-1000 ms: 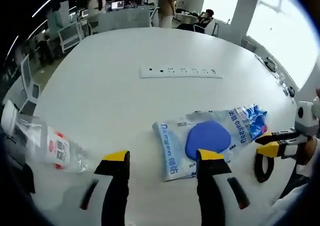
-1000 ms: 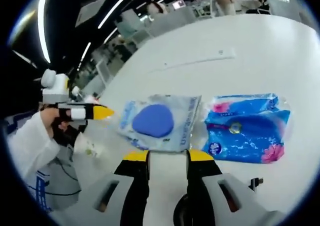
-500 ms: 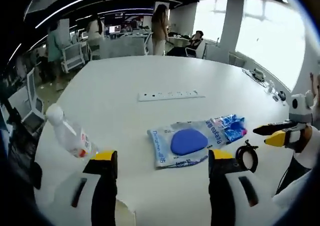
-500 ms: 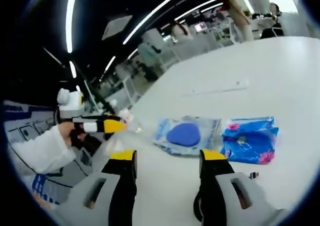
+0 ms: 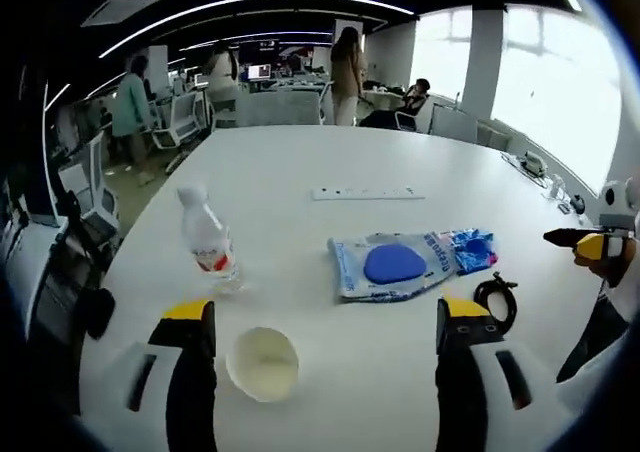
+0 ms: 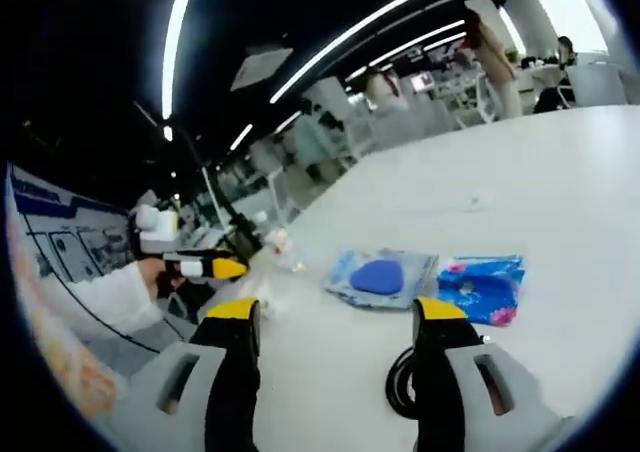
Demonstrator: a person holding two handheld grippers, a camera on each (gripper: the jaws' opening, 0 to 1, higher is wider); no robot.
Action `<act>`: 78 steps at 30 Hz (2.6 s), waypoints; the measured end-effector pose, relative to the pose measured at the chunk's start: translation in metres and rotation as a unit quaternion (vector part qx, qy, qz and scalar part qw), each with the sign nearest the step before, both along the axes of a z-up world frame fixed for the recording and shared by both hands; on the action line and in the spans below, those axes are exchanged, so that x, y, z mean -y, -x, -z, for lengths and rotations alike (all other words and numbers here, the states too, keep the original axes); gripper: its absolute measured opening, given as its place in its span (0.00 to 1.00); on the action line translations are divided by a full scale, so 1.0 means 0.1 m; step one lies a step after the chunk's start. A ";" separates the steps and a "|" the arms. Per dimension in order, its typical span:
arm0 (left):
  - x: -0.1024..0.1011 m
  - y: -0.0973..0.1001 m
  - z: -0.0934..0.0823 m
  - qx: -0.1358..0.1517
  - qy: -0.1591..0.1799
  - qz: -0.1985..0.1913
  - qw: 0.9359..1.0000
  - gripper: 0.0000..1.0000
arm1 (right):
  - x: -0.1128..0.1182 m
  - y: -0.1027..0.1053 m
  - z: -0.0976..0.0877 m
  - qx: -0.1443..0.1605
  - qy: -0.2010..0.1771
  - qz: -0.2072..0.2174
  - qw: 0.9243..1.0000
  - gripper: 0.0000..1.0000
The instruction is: Arrange the tabletop items into an orderly group along one side of the table until the central work area is clear of visible clutter.
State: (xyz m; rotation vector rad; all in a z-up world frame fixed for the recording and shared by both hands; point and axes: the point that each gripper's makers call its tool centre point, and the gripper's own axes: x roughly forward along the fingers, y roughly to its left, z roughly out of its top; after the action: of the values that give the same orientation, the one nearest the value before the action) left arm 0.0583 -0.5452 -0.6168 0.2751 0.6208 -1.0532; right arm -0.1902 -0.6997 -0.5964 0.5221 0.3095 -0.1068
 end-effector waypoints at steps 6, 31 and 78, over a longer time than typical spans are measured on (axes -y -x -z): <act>-0.13 0.06 0.02 0.002 -0.005 0.002 1.000 0.93 | 0.01 0.30 0.11 -0.009 -0.017 0.031 0.999 0.60; -0.23 0.13 0.25 -0.034 -0.010 -0.002 0.999 0.75 | 0.07 0.36 0.06 0.006 -0.056 0.079 0.995 0.55; 0.45 -0.47 0.54 0.100 -0.093 0.139 0.981 0.00 | 0.36 0.55 0.32 -0.017 -0.127 0.150 0.980 0.50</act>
State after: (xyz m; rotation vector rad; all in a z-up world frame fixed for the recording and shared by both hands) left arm 0.1055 -0.5907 -0.6713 0.6383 0.5085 -1.2186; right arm -0.2452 -0.7352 -0.6280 0.8203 0.2778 -0.3729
